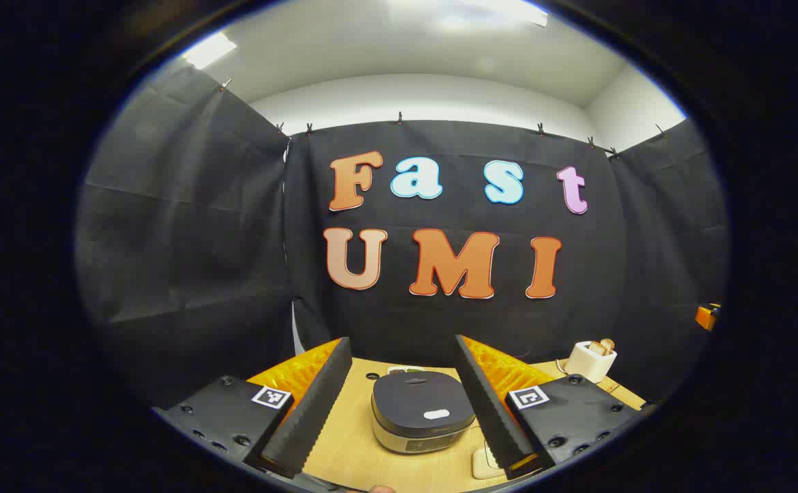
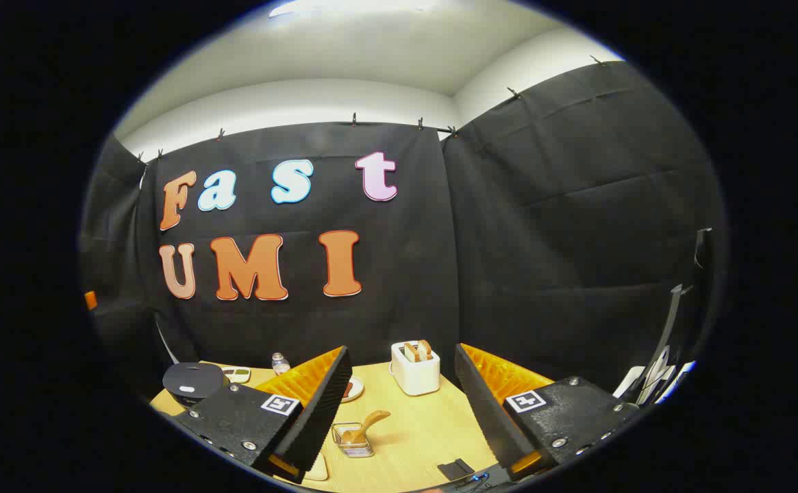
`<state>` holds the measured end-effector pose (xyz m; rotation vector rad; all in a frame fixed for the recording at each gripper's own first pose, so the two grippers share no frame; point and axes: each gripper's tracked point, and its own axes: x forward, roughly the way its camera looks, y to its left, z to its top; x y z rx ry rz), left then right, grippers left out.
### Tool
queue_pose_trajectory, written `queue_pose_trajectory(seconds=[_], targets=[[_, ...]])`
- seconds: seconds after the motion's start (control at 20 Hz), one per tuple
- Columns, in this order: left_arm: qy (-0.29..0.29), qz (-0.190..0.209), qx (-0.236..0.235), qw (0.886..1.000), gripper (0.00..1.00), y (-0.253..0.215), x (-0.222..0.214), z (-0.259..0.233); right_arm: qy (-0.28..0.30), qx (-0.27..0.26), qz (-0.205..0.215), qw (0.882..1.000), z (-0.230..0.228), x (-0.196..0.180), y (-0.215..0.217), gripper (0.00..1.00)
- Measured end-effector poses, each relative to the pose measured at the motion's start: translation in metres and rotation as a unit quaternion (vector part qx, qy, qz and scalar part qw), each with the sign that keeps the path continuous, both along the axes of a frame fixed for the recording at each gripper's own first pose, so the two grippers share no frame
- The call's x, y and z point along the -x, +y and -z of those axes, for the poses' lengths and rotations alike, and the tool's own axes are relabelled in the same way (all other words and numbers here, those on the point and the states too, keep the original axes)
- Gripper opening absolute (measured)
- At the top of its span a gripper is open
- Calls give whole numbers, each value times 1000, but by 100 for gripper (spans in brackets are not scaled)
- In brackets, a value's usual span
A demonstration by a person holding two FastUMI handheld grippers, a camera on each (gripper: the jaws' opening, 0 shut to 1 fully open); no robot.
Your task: Close the left gripper, press the button to open the rice cooker; take a wooden spoon from the chopstick holder with the right hand, scoop a spoonful of rice and pour it into the rice cooker, then put the wooden spoon back into the chopstick holder.
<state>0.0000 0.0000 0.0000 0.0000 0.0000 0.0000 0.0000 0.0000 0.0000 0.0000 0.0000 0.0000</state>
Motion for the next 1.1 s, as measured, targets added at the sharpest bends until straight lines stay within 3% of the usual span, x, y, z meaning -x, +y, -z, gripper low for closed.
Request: queue_pose_trajectory(seconds=[0.1,0.3,0.35,0.45,1.05,1.1], targets=[[2,-4,1,1000,100,-8,9,4,3,-4,-8,1000,0,-4,-5,98],[5,-26,-7,1000,100,-12,25,7,8,7,-20,1000,3,-10,-14,94],[5,-32,-8,999,100,-14,28,7,7,13,-24,1000,1,-11,-14,99],[4,-39,-11,999,100,-13,33,6,6,30,-32,999,2,-13,-13,94],[3,-22,-24,999,100,-27,32,-1,-2,51,-46,998,-6,-10,-3,99],[4,-21,-24,999,100,-28,32,-1,-3,53,-46,998,-6,-10,-3,94]])
